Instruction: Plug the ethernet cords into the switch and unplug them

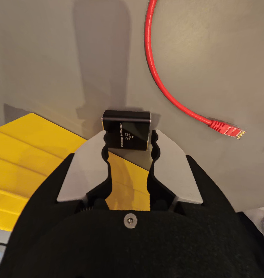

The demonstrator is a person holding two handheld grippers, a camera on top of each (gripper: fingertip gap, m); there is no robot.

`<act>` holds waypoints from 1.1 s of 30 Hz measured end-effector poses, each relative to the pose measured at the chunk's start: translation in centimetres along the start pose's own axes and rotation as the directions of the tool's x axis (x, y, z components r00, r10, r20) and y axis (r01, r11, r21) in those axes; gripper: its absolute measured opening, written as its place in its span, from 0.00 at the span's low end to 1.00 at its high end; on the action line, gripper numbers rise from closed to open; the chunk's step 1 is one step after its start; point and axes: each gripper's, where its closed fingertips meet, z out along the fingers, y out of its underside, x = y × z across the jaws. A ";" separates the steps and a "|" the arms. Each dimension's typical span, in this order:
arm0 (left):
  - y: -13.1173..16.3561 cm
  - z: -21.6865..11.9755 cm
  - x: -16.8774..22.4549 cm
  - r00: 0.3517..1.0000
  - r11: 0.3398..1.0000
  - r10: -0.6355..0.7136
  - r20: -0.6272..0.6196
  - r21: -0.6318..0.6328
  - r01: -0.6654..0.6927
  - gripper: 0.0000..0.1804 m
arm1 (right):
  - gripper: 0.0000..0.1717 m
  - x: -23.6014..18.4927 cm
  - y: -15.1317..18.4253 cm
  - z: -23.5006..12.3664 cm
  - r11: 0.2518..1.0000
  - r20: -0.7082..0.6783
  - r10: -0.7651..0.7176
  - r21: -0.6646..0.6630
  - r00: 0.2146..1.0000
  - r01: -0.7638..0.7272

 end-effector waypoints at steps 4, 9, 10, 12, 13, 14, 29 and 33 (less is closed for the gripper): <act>0.5 0.7 -0.3 0.999 0.999 0.017 0.032 -0.032 -0.016 0.37 | 0.07 -0.2 -0.4 0.0 1.000 0.005 -0.007 0.006 1.000 0.007; 1.1 1.3 0.5 0.999 0.998 -0.036 0.007 -0.054 0.037 0.35 | 0.07 -0.4 -0.3 0.2 1.000 0.016 -0.009 -0.001 1.000 0.009; 1.0 1.1 1.2 0.998 0.998 -0.056 -0.030 -0.042 0.055 0.34 | 0.07 -0.4 -0.3 0.3 1.000 0.017 -0.008 -0.001 1.000 0.008; 0.9 0.6 3.2 0.987 0.995 -0.098 -0.128 -0.025 0.096 0.34 | 0.07 -0.4 -0.3 0.3 1.000 0.020 -0.006 0.000 1.000 0.006; 1.0 0.4 4.3 0.978 0.993 -0.116 -0.175 -0.021 0.114 0.33 | 0.07 -0.4 -0.2 0.3 1.000 0.020 -0.005 0.000 1.000 0.005; 1.1 0.2 5.4 0.967 0.991 -0.131 -0.218 -0.022 0.129 0.33 | 0.07 -0.4 -0.2 0.3 1.000 0.019 -0.007 -0.001 1.000 0.007; 1.3 -4.8 10.4 0.931 0.811 0.362 -0.052 0.511 -0.287 0.39 | 0.07 -0.1 0.1 0.1 1.000 0.002 -0.013 -0.014 1.000 0.013; 2.4 -4.2 10.6 0.824 0.741 0.549 0.137 0.375 -0.556 0.40 | 0.07 0.3 0.3 -0.2 1.000 -0.014 -0.015 -0.028 1.000 0.015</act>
